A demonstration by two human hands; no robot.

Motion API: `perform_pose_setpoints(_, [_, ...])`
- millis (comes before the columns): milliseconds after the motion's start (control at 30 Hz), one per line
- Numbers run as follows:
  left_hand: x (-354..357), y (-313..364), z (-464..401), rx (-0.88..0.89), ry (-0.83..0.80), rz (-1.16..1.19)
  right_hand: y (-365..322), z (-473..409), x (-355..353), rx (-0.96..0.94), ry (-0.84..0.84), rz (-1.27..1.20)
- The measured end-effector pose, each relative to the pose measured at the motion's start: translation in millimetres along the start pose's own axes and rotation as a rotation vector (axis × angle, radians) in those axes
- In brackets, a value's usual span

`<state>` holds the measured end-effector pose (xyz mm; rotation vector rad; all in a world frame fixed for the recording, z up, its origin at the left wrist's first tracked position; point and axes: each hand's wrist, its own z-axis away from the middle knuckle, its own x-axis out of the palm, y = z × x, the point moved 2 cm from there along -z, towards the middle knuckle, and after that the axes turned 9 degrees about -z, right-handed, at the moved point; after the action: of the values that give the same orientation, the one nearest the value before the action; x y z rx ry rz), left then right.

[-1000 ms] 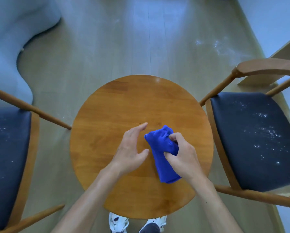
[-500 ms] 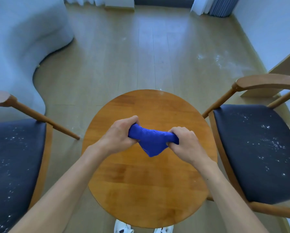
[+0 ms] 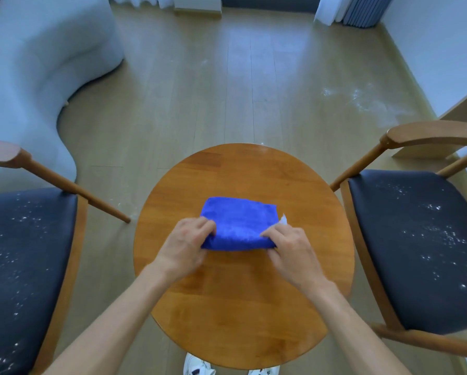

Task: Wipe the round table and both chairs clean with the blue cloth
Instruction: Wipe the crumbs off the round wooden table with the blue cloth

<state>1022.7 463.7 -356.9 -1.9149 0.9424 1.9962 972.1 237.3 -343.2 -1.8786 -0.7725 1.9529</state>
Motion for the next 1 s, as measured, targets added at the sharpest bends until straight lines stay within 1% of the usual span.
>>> perform_pose_setpoints(100, [42, 6, 36, -0.033, -0.247, -0.035, 12, 28, 33, 0.076, -0.255, 0.050])
perform_pose_setpoints(167, [60, 8, 55, -0.050, -0.386, -0.005, 18, 45, 45, 0.119, -0.351, 0.023])
perform_pose_setpoints(233, [62, 6, 58, -0.089, -0.443, 0.075, 21, 52, 46, 0.175, -0.372, -0.063])
perform_pose_setpoints(300, [56, 0, 47, -0.153, -0.480, 0.178, 23, 47, 41, 0.224, -0.311, -0.136])
perform_pose_setpoints(367, [49, -11, 25, -0.250, -0.453, 0.259, 24, 29, 36, 0.255, -0.177, -0.138])
perform_pose_setpoints(433, [45, -23, -2, -0.363, -0.331, 0.300, 25, 7, 36, 0.272, -0.044, -0.118])
perform_pose_setpoints(500, [48, -30, -22, -0.467, -0.255, 0.285, 28, -12, 44, 0.281, 0.008, -0.060])
perform_pose_setpoints(633, [68, -26, -24, -0.555, -0.327, 0.045, 37, -19, 71, 0.286, -0.067, 0.145])
perform_pose_setpoints(700, [76, -24, -17, -0.587, -0.341, 0.022, 32, -16, 77, 0.199, -0.084, 0.156])
perform_pose_setpoints(733, [78, -25, -15, -0.605, -0.348, 0.042, 28, -16, 82, 0.119, -0.099, 0.119])
perform_pose_setpoints(767, [80, -28, -13, -0.637, -0.337, 0.083, 24, -17, 88, 0.016, -0.126, 0.087])
perform_pose_setpoints(833, [78, -40, -7, -0.732, -0.240, 0.168, 17, -21, 104, -0.154, -0.270, 0.080])
perform_pose_setpoints(867, [77, -49, -4, -0.764, -0.169, 0.168, 16, -24, 112, -0.186, -0.349, 0.105])
perform_pose_setpoints(900, [76, -58, 1, -0.769, -0.117, 0.124, 17, -26, 119, -0.200, -0.386, 0.132])
perform_pose_setpoints(933, [76, -67, 7, -0.755, -0.096, 0.059, 19, -28, 122, -0.198, -0.381, 0.157])
perform_pose_setpoints(1000, [78, -80, 20, -0.715, -0.146, -0.061, 22, -22, 125, -0.152, -0.323, 0.189])
